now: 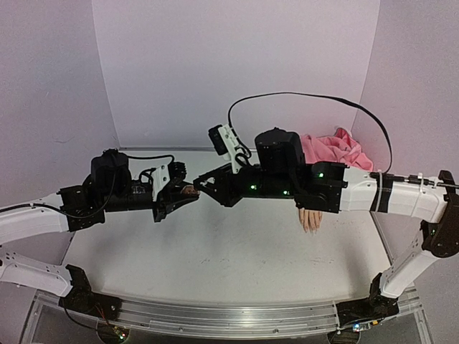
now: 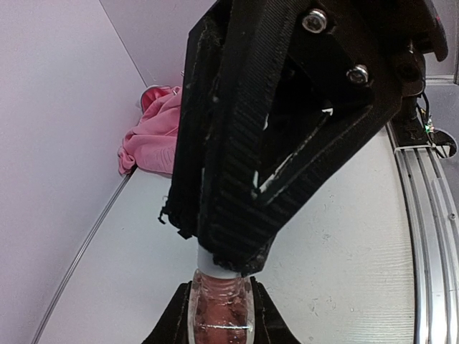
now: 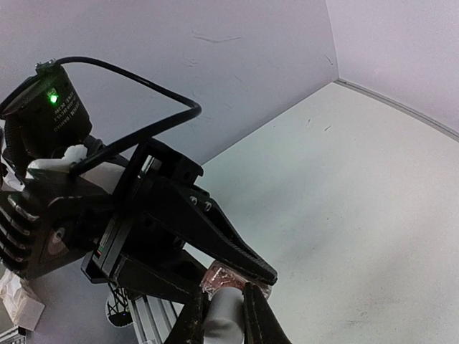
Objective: Paint the nails
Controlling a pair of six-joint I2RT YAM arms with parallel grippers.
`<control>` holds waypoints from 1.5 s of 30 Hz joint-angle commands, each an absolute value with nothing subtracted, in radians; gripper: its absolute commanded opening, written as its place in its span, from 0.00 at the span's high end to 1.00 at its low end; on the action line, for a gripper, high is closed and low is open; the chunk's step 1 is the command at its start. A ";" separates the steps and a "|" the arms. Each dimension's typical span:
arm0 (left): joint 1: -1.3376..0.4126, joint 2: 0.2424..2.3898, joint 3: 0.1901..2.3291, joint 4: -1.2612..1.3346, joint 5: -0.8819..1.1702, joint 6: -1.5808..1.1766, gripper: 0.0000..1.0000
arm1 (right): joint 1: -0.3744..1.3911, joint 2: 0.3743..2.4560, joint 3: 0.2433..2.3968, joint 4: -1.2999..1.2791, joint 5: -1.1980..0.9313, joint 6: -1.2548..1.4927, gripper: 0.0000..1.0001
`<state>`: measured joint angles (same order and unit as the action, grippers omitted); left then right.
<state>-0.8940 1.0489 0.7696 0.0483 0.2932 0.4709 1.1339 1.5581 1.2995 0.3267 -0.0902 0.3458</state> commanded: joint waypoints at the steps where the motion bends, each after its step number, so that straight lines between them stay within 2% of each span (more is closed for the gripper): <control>1: -0.899 1.041 0.774 0.095 0.304 0.469 1.00 | 1.138 1.585 1.387 0.295 -0.099 0.380 1.00; 12: -0.903 1.024 0.775 0.098 0.295 0.453 1.00 | 1.132 1.687 1.463 0.172 -0.213 0.439 1.00; 21: -0.904 1.042 0.783 0.097 0.294 0.424 1.00 | 1.168 1.803 1.512 0.151 -0.019 0.606 1.00; 27: -0.904 1.059 0.787 0.098 0.283 0.413 1.00 | 1.100 1.693 1.467 0.149 -0.039 0.580 0.83; 29: -0.904 1.071 0.789 0.098 0.268 0.405 1.00 | 1.066 1.651 1.439 0.149 -0.063 0.573 0.73; 31: -0.905 1.087 0.793 0.097 0.236 0.385 1.00 | 1.045 1.603 1.416 0.149 -0.071 0.560 0.60; 36: -0.895 1.133 0.805 0.099 0.219 0.356 1.00 | 1.012 1.473 1.371 0.154 -0.113 0.502 0.17; 38: -0.885 1.151 0.813 0.098 0.247 0.327 1.00 | 0.995 1.424 1.339 0.165 -0.156 0.475 0.07; 40: -0.876 1.163 0.823 0.099 0.310 0.301 1.00 | 0.965 1.377 1.283 0.207 -0.234 0.426 0.02; 45: -0.856 1.177 0.848 0.101 0.648 0.239 1.00 | 0.893 1.319 1.117 0.411 -0.562 0.283 0.02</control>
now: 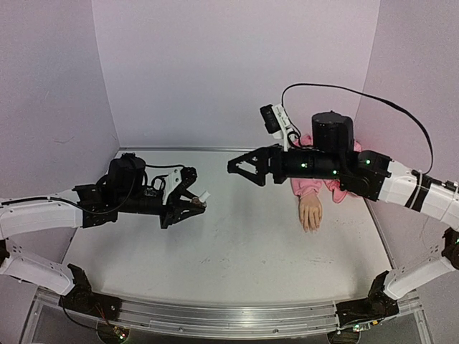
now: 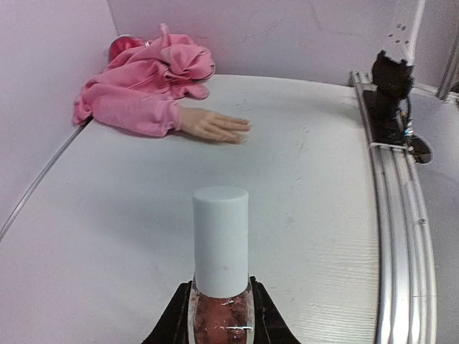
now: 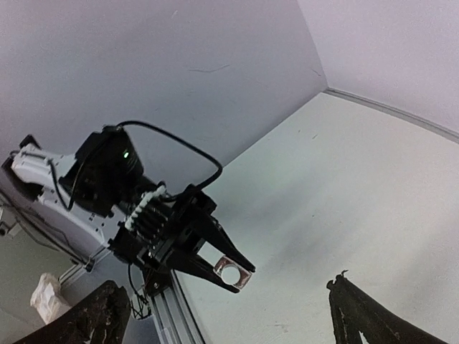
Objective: Paint the nails
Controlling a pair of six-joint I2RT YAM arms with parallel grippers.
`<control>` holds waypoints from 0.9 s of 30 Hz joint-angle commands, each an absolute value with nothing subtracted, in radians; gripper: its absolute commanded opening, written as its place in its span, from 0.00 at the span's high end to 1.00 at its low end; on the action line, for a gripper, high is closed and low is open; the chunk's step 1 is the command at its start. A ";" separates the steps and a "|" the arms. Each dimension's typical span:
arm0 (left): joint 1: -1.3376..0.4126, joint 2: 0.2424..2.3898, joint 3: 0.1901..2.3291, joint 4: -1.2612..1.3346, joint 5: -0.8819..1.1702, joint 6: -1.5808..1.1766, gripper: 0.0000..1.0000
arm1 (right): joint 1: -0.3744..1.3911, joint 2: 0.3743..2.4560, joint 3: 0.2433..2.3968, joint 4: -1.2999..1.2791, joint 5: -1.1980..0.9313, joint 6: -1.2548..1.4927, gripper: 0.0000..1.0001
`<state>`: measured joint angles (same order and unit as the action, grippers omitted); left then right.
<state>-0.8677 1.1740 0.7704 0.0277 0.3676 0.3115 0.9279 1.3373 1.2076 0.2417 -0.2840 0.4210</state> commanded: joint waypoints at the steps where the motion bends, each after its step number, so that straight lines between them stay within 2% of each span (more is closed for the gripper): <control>1: -0.854 1.185 0.855 0.103 0.701 0.221 1.00 | 0.893 1.326 1.105 0.431 -0.613 0.253 0.04; 6: -0.850 1.210 0.875 0.119 0.886 0.168 1.00 | 0.893 1.358 1.032 0.604 -0.830 0.196 0.19; 11: -0.850 1.205 0.875 0.135 0.915 0.150 1.00 | 0.897 1.399 1.020 0.753 -0.931 0.244 0.32; 27: -0.850 1.194 0.870 0.143 0.910 0.149 1.00 | 0.974 1.549 1.134 0.756 -0.922 0.232 0.61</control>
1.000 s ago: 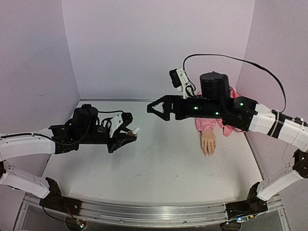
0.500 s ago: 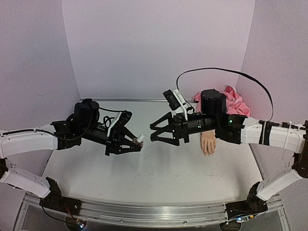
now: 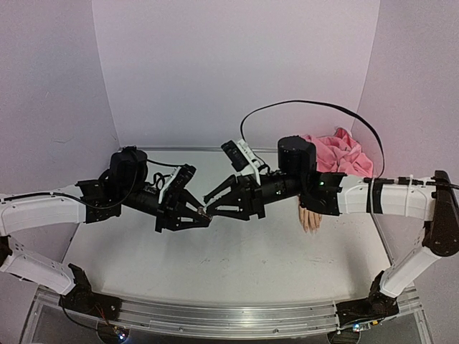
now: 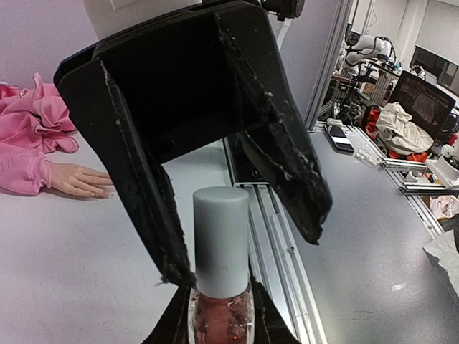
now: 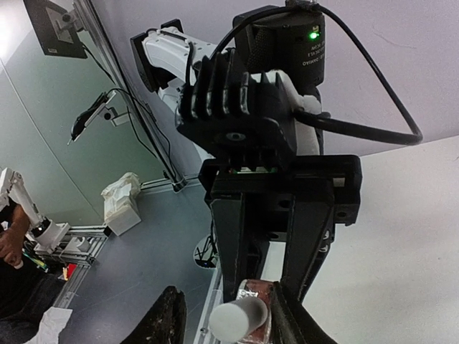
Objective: Paint the nails
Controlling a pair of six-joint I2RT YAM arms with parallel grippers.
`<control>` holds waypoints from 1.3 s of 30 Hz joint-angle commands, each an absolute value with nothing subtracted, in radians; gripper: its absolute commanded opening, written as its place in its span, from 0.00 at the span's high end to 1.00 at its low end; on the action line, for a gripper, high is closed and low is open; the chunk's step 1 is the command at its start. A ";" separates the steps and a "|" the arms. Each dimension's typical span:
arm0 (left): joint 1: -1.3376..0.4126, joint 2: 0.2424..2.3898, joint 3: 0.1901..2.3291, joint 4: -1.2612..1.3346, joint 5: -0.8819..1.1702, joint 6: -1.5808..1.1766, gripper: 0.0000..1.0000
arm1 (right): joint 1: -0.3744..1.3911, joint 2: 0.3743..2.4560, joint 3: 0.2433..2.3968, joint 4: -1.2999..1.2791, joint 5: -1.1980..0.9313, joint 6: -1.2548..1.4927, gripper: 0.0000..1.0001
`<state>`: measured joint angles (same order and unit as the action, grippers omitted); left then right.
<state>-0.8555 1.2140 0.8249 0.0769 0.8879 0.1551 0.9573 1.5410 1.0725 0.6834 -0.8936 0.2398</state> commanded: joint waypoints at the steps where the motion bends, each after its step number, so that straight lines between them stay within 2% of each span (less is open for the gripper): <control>1: -0.850 1.194 0.869 0.143 0.909 0.149 1.00 | 0.976 1.552 1.136 0.757 -0.921 0.232 0.64; 9: -0.850 1.194 0.868 0.143 0.895 0.149 1.00 | 0.991 1.569 1.143 0.755 -0.901 0.236 0.82; 15: -0.848 1.170 0.862 0.147 0.845 0.151 1.00 | 1.006 1.580 1.122 0.754 -0.858 0.238 1.00; 19: -0.836 1.135 0.847 0.165 0.740 0.144 1.00 | 1.032 1.606 1.122 0.720 -0.758 0.216 1.00; 24: -0.811 1.083 0.806 0.204 0.458 0.143 1.00 | 1.069 1.710 1.178 0.657 -0.491 0.280 1.00; 27: -0.798 1.059 0.783 0.221 0.281 0.149 1.00 | 1.136 1.794 1.248 0.604 -0.171 0.343 1.00; 31: -0.798 1.039 0.771 0.225 0.194 0.172 1.00 | 1.292 1.926 1.420 0.416 0.399 0.547 1.00; 35: -0.799 1.034 0.768 0.225 0.189 0.190 1.00 | 1.334 2.004 1.538 0.374 0.422 0.616 1.00; 39: -0.798 1.037 0.768 0.226 0.208 0.190 1.00 | 1.324 1.965 1.552 0.370 0.396 0.598 1.00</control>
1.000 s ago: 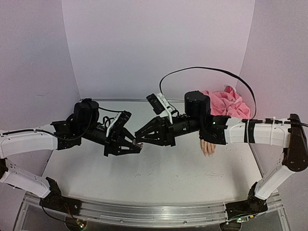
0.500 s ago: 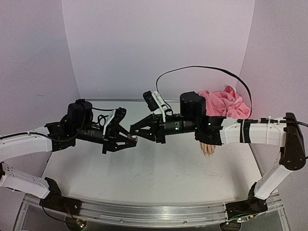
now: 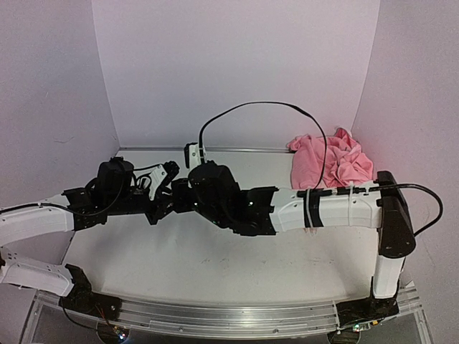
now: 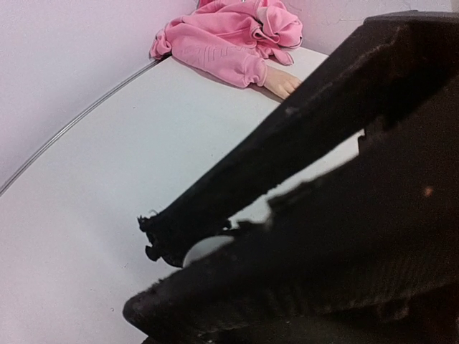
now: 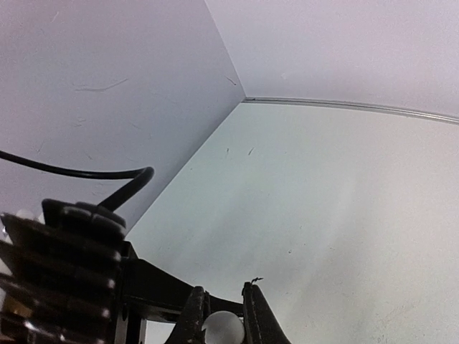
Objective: Paint the nails
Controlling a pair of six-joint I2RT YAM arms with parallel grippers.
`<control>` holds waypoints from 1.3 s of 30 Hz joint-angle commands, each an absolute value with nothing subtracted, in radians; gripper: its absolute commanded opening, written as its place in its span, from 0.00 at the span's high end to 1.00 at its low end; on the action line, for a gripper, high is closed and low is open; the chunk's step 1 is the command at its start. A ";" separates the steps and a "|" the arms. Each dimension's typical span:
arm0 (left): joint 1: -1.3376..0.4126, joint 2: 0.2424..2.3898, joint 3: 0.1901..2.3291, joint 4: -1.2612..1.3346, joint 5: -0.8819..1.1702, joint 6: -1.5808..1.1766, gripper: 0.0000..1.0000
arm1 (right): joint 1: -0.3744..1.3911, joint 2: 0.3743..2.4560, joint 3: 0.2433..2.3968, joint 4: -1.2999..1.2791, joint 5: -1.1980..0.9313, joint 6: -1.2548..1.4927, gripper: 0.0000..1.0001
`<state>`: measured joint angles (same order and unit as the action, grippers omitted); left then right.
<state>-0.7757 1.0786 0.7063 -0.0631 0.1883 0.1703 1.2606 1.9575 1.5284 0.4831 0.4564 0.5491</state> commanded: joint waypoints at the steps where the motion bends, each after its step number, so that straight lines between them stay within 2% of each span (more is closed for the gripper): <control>1: -0.798 1.040 0.769 0.224 0.209 0.191 1.00 | 1.318 1.945 1.542 0.376 0.377 0.596 1.00; 2: -0.798 1.042 0.771 0.224 0.207 0.193 1.00 | 1.312 1.925 1.531 0.384 0.360 0.586 0.99; 3: -0.798 1.044 0.771 0.224 0.205 0.196 1.00 | 1.300 1.903 1.521 0.388 0.339 0.575 0.92; 5: -0.798 1.047 0.771 0.224 0.207 0.196 1.00 | 1.272 1.856 1.496 0.392 0.283 0.549 0.68; 8: -0.798 1.059 0.771 0.224 0.234 0.194 1.00 | 1.216 1.776 1.444 0.406 0.159 0.502 0.40; 12: -0.798 1.076 0.775 0.225 0.278 0.196 1.00 | 1.132 1.637 1.317 0.459 -0.028 0.462 0.15; 15: -0.798 1.089 0.779 0.224 0.343 0.189 1.00 | 1.070 1.573 1.240 0.495 -0.243 0.419 0.07; 23: -0.798 1.186 0.837 0.222 0.860 0.117 1.00 | 0.968 1.436 1.058 0.629 -0.655 0.264 0.09; 25: -0.798 1.223 0.858 0.222 0.972 0.079 1.00 | 0.966 1.434 1.052 0.629 -0.755 0.209 0.15; 27: -0.798 1.251 0.875 0.222 1.044 0.053 1.00 | 0.965 1.437 1.054 0.631 -0.824 0.169 0.27; 28: -0.798 1.262 0.882 0.222 1.066 0.044 1.00 | 0.965 1.443 1.062 0.631 -0.842 0.161 0.37; 29: -0.799 1.271 0.885 0.222 1.082 0.037 1.00 | 0.964 1.452 1.073 0.631 -0.851 0.160 0.41; 34: -0.802 1.291 0.890 0.223 1.105 0.029 1.00 | 0.965 1.509 1.133 0.630 -0.877 0.155 0.40; 39: -0.808 1.298 0.891 0.222 1.113 0.029 1.00 | 0.964 1.568 1.207 0.632 -0.928 0.168 0.47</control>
